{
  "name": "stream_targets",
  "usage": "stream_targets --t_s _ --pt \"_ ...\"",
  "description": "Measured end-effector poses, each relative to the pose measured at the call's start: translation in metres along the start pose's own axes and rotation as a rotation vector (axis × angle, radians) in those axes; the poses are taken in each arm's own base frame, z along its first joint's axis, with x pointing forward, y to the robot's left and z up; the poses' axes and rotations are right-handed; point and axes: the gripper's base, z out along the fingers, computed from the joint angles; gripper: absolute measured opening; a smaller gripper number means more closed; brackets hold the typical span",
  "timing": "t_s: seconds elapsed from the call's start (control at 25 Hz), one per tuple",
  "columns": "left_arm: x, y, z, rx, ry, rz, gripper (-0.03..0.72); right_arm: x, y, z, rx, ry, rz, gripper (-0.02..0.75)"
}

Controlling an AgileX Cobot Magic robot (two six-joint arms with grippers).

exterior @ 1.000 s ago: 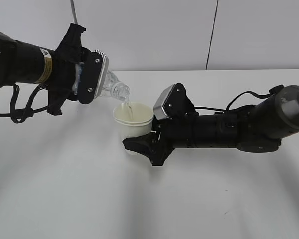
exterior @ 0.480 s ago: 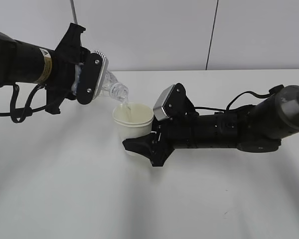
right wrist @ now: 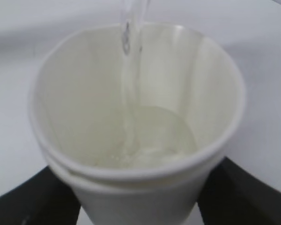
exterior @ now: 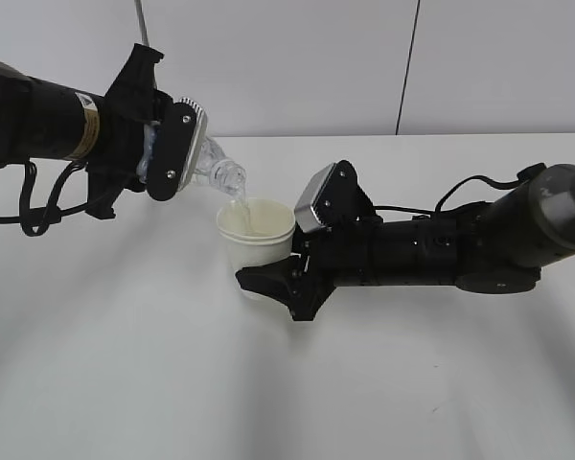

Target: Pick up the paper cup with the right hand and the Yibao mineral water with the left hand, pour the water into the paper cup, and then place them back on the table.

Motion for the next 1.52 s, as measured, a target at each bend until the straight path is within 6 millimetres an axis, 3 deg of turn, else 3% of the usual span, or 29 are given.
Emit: stream_targets --t_s 1.52 --pt "0.0 0.0 0.0 0.0 0.0 0.018 0.382 0.0004 0.0004 0.0 -0.004 0.004 -0.005 0.521"
